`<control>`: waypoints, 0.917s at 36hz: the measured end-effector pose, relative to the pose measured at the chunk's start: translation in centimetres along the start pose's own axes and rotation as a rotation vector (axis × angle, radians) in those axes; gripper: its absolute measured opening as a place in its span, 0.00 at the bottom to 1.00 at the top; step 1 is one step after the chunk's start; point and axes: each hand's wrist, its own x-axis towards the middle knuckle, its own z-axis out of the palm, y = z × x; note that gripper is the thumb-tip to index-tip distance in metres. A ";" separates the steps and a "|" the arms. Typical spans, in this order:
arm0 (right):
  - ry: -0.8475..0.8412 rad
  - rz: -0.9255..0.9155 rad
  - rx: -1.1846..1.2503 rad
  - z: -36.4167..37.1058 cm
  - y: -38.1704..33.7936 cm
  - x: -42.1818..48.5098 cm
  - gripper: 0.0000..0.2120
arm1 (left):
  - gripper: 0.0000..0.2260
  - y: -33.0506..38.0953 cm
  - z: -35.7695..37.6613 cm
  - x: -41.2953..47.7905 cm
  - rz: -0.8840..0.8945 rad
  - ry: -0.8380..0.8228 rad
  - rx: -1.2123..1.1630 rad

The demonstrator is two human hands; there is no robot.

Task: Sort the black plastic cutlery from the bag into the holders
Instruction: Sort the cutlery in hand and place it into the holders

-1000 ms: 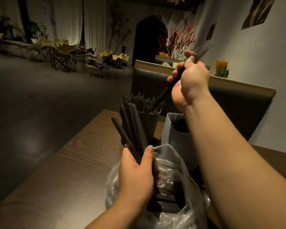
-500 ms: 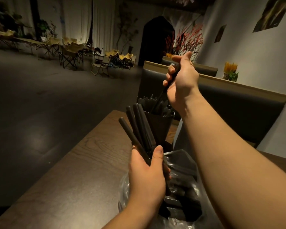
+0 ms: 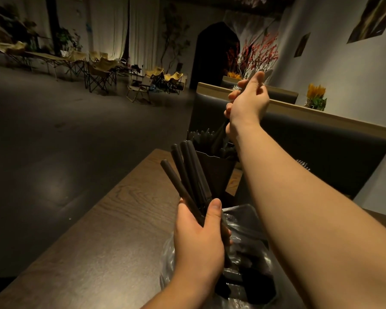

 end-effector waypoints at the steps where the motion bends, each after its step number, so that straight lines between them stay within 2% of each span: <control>1: -0.001 0.003 -0.016 0.2 0.2 0.2 0.18 | 0.05 0.1 0.0 0.0 0.000 0.001 -0.008; 6: -0.093 0.025 -0.136 0.3 1.6 0.5 0.12 | 0.05 0.0 0.0 0.1 -0.009 0.004 -0.015; 10: -0.249 0.137 -0.133 -0.7 2.1 -0.2 0.19 | 0.05 -0.1 -0.1 0.1 -0.019 -0.008 -0.016; 12: -0.341 0.161 -0.210 -1.2 2.1 -0.6 0.20 | 0.04 0.0 -0.1 0.1 -0.014 -0.012 -0.013; 14: -0.428 0.134 -0.375 -1.5 1.7 -0.9 0.23 | 0.04 0.0 -0.1 0.0 -0.007 -0.015 -0.006; 17: -0.532 -0.019 -0.681 -2.0 1.1 -1.2 0.26 | 0.04 0.1 -0.1 0.0 -0.005 -0.020 -0.001; 19: -0.603 -0.065 -0.801 -2.5 1.2 -1.1 0.27 | 0.04 0.1 -0.1 0.0 -0.001 -0.019 -0.001; 25: -0.732 -0.051 -1.226 -4.5 2.7 -0.3 0.19 | 0.04 -0.1 -0.2 0.1 0.004 -0.007 -0.016; 27: -0.705 -0.126 -1.208 -4.8 2.6 -0.4 0.26 | 0.04 0.0 -0.2 0.1 0.002 -0.006 -0.013; 29: -0.634 -0.214 -1.091 -4.9 1.9 -0.8 0.34 | 0.04 0.1 -0.2 0.1 -0.003 -0.009 -0.014; 31: -0.622 -0.305 -1.034 -4.8 1.3 -0.9 0.35 | 0.04 0.2 -0.2 0.0 0.000 -0.013 -0.023; 33: -0.649 -0.373 -1.081 -4.5 1.0 -1.1 0.30 | 0.04 0.2 -0.2 0.0 0.004 -0.013 -0.014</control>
